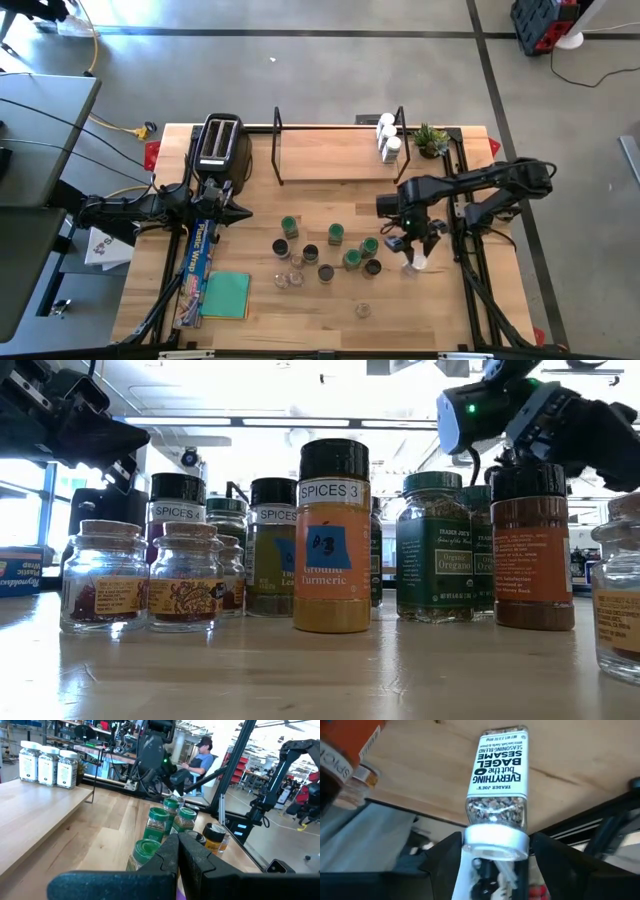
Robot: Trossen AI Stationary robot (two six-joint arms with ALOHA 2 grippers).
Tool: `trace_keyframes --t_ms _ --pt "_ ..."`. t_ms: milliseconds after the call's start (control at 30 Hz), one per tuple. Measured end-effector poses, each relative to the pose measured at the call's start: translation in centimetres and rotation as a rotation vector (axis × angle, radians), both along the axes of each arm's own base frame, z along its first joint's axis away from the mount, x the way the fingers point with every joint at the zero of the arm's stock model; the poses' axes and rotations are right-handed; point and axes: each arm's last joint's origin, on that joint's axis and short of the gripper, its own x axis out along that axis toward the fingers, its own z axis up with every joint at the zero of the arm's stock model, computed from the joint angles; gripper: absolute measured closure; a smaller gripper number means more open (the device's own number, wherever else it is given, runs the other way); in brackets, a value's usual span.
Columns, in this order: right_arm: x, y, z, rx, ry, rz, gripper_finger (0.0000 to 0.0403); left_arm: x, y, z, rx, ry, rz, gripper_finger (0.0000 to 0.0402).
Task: Shelf spices
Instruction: Put the white seasoning bottle on the shelf and align it with the other white seasoning bottles
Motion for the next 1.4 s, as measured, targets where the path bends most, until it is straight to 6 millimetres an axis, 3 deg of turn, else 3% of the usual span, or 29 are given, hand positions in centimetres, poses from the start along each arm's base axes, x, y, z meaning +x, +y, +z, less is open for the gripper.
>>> trace_keyframes --t_ms 167,300,500,667,767,867,1067,1267,1400 --pt "0.6 1.2 3.1 -0.174 -0.03 0.152 0.0163 0.0 0.0 0.0 0.0 0.0 0.0 0.0401" --pt "0.8 3.8 5.9 -0.341 -0.075 0.212 0.0163 0.0 0.0 0.0 0.0 0.0 0.0 0.0401" --pt "-2.1 7.7 8.2 -0.443 0.003 -0.022 0.0163 0.0 0.0 0.0 0.0 0.0 0.0 0.0401" --pt "-4.6 10.0 10.5 -0.526 -0.079 -0.431 0.0161 0.0 0.0 0.0 0.0 0.0 0.0 0.0401" --pt "-5.5 10.8 10.7 -0.609 -0.127 -0.582 0.0152 0.0 0.0 0.0 0.0 0.0 0.0 0.0401" --pt "-5.2 10.6 10.1 -0.632 -0.03 -0.583 0.0136 0.0 0.0 0.0 0.0 0.0 0.0 0.0401" --pt "-3.6 9.2 9.7 -0.691 -0.035 -0.683 0.0105 0.0 0.0 0.0 0.0 0.0 0.0 0.0401" --pt "-3.7 8.3 9.6 -0.717 0.023 -0.695 0.0095 0.0 0.0 0.0 0.0 -0.001 0.0 0.0401" --pt "-3.9 8.5 7.9 -0.655 0.066 -0.69 0.0095 0.0 0.0 0.0 0.0 0.0 0.008 0.0401"
